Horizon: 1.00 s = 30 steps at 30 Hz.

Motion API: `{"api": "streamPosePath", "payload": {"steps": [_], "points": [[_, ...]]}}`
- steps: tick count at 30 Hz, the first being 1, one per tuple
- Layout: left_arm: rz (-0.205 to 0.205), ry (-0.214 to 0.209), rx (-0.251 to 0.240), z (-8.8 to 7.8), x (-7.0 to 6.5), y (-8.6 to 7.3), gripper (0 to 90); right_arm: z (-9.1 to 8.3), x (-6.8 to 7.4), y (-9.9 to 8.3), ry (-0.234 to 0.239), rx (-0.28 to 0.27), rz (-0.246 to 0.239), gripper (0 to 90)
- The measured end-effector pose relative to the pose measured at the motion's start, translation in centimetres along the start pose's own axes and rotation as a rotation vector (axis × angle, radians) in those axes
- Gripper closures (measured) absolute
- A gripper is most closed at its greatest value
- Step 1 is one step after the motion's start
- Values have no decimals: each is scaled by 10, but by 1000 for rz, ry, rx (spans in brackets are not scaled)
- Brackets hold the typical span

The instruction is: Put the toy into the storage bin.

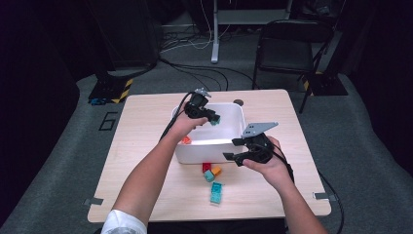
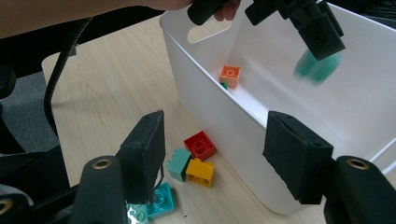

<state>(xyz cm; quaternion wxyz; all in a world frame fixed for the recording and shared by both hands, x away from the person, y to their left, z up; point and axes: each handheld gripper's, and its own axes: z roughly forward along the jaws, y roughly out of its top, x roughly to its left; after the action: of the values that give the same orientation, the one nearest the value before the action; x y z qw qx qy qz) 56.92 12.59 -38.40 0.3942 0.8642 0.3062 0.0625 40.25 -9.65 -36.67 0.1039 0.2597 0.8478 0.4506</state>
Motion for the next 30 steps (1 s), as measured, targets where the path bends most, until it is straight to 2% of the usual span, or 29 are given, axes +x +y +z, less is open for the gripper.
{"api": "streamPosePath", "payload": {"steps": [4,8,9,10,12,14,16,20,24,30], "points": [[3,17,1,-3,-1,0,581,0,0,0,-1,-1,0,377],[9,19,-32,-18,-7,2,557,0,0,0,-1,2,4,376],[21,26,-38,-23,-9,3,554,0,0,0,-3,1,5,377],[21,26,-38,-23,-9,3,554,0,-1,0,-3,1,0,376],[30,18,-60,-36,-15,5,553,0,-1,-1,-6,1,6,376],[38,4,-68,-45,-20,5,553,0,-1,-1,-7,-1,6,376],[53,12,-65,-53,-25,5,553,-1,-1,-1,-9,-2,12,376],[61,6,-67,-68,-34,0,553,-2,-1,-1,-9,-2,15,375],[82,21,-74,-78,-42,-8,548,-2,-2,-1,-13,-2,11,374],[113,5,-81,-90,-53,-22,543,-2,-2,-1,-14,-3,12,374]]}}
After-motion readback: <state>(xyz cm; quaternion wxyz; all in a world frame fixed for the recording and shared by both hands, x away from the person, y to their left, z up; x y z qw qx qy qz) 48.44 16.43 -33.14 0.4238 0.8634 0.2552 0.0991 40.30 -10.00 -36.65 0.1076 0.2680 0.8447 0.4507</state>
